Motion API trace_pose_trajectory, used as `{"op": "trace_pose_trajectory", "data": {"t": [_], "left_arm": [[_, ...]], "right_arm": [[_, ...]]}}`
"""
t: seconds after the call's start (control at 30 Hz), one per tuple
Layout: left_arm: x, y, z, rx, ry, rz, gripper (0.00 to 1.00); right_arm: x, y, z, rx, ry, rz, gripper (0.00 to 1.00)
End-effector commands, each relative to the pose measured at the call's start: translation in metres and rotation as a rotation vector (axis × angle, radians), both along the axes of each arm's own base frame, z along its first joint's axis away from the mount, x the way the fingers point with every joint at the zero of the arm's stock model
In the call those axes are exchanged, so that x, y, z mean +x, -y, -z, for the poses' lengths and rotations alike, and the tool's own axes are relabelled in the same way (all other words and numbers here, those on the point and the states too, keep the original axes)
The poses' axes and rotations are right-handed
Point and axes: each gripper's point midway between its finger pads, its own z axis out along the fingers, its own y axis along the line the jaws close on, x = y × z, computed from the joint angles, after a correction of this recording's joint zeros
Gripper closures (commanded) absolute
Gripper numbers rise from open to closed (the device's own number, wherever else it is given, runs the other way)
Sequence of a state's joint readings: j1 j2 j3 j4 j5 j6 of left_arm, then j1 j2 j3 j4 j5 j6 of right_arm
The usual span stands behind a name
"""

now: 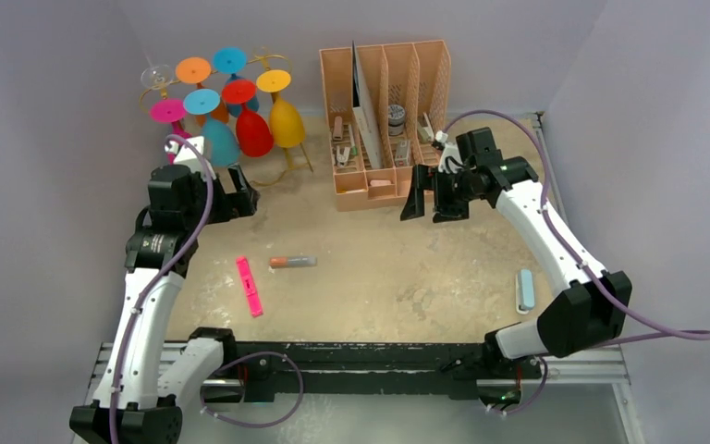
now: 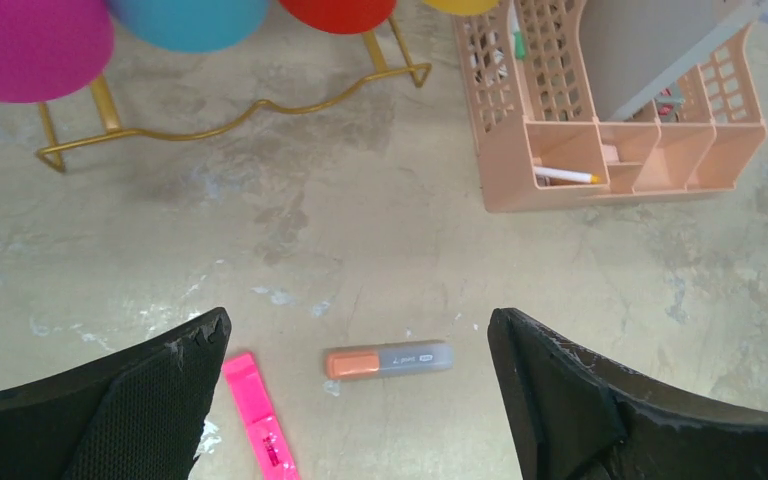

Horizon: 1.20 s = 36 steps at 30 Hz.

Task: Take the wine glass off the wine glass rack
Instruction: Pick up the wine glass from the wine rack.

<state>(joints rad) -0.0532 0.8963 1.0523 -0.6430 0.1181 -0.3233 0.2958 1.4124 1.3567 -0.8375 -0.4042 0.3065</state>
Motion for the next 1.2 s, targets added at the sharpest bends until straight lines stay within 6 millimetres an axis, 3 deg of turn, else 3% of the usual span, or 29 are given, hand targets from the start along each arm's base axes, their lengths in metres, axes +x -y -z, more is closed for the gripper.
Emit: {"op": "trace_pose_trajectory", "data": {"t": [0.0, 0.07, 0.2, 0.3, 0.47, 0.7, 0.87, 1.17], "left_arm": [[-0.004, -0.021, -0.022, -0.021, 0.083, -0.161, 0.0], [-0.007, -0.032, -0.017, 0.003, 0.05, -0.22, 0.0], [-0.018, -0.034, -0.003, -0.021, -0.067, -0.266, 0.0], [-0.02, -0.036, -0.004, -0.043, -0.113, -0.309, 0.0], [-0.015, -0.032, -0.03, -0.088, -0.038, -0.305, 0.0], [-0.018, -0.042, -0.075, -0.162, 0.018, -0.418, 0.0], [-0.003, -0.052, -0.094, -0.068, -0.013, -0.392, 0.0], [0.034, -0.087, -0.115, -0.117, -0.014, -0.421, 0.0]], "right_arm": [[0.002, -0.016, -0.02, 0.09, 0.053, -0.022, 0.01], [0.004, -0.018, -0.018, 0.094, 0.042, -0.021, 0.01], [0.007, -0.02, -0.015, 0.097, 0.028, -0.008, 0.01], [0.01, -0.02, -0.014, 0.097, 0.027, 0.008, 0.01], [0.013, -0.017, -0.016, 0.085, 0.042, 0.036, 0.01], [0.008, -0.011, -0.02, 0.077, 0.042, 0.078, 0.01], [0.01, -0.008, -0.026, 0.066, 0.055, 0.112, 0.01], [0.012, 0.0, -0.039, 0.032, 0.092, 0.132, 0.01]]}}
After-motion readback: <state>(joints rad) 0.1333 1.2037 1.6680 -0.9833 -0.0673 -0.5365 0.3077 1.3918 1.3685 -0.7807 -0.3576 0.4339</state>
